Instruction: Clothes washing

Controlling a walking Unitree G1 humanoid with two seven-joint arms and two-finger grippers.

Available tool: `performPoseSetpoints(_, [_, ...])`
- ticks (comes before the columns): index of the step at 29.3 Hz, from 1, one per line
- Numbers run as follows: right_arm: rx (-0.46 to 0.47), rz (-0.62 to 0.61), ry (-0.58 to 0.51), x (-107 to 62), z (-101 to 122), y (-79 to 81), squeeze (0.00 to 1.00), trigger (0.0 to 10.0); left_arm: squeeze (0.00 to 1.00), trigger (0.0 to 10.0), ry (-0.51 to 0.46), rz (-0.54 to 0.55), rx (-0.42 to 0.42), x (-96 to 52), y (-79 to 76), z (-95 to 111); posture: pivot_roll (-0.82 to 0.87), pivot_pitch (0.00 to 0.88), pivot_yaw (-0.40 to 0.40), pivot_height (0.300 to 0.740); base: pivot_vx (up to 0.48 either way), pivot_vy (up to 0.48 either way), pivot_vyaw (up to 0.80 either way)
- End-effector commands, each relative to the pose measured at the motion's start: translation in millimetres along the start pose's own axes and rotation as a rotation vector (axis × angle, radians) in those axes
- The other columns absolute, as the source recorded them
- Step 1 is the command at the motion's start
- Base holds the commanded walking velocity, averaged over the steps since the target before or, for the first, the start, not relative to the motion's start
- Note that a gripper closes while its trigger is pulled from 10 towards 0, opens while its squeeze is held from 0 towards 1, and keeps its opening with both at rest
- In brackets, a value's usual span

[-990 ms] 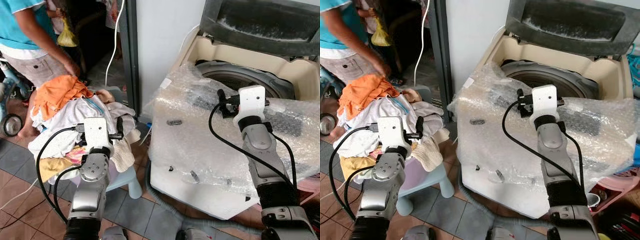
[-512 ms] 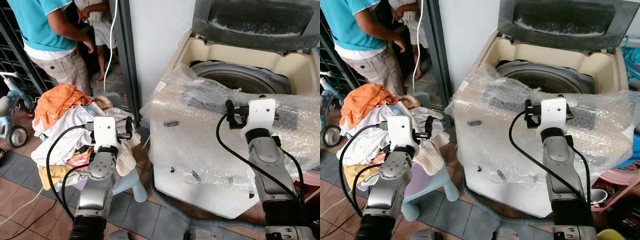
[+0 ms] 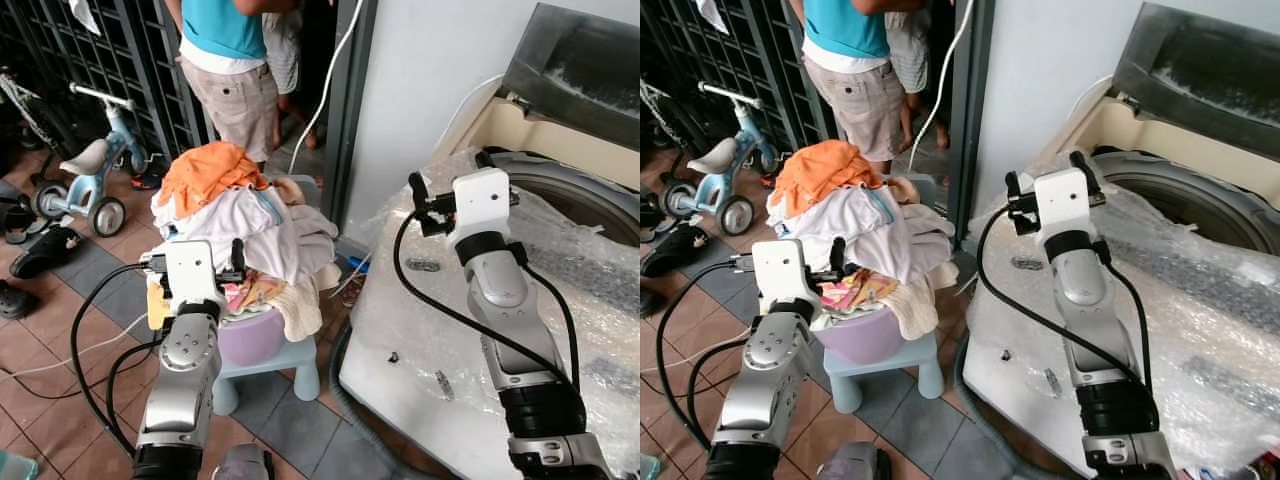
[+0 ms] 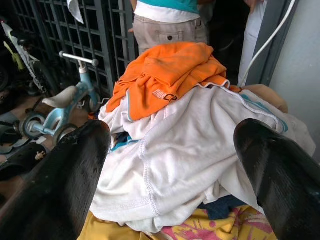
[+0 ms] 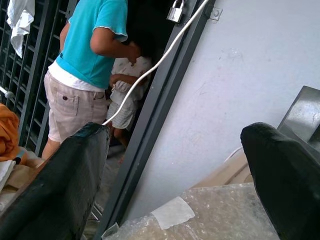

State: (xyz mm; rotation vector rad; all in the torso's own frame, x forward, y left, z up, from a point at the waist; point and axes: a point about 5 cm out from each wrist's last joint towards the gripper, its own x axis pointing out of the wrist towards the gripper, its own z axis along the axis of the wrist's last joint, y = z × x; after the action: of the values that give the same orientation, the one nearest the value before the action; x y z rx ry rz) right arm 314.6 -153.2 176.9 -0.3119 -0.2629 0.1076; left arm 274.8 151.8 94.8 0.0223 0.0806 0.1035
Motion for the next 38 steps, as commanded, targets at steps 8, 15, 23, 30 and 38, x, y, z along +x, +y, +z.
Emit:
performPoseSetpoints(8, [0.017, 0.035, -0.013, -4.4, 2, -0.5, 0.0, 10.0, 0.0, 10.0, -0.009, -0.035, -0.022, 2.5, -13.1, 5, 0.01, 0.0, -0.023, 0.74, 0.0, 0.265, 0.0])
performPoseSetpoints(15, [0.042, 0.095, -0.019, -6.0, 2, 10.1, 0.0, 10.0, 0.0, 10.0, -0.02, -0.036, 0.008, -0.7, -9.4, 4, 0.02, 0.0, -0.021, 0.74, 0.0, 0.476, 0.12])
performPoseSetpoints(23, [0.074, 0.102, -0.018, -6.0, 3, 15.4, 0.0, 10.0, 0.0, 10.0, -0.063, -0.081, -0.021, -0.1, -14.2, 12, 0.02, 0.0, -0.012, 0.74, 0.0, 0.0, 0.8])
performPoseSetpoints(30, [0.104, 0.118, -0.023, -4.8, 5, 18.6, 0.0, 10.0, 0.0, 10.0, -0.075, -0.063, -0.01, 0.1, -12.7, 14, 0.03, 0.0, -0.01, 0.74, 0.0, 0.0, 0.11])
performPoseSetpoints(38, [0.118, 0.152, -0.014, -7.1, 3, 25.3, 0.0, 10.0, 0.0, 10.0, -0.07, -0.085, -0.018, -3.3, -13.5, 11, 0.03, 0.0, -0.012, 0.74, 0.419, 0.0, 0.0])
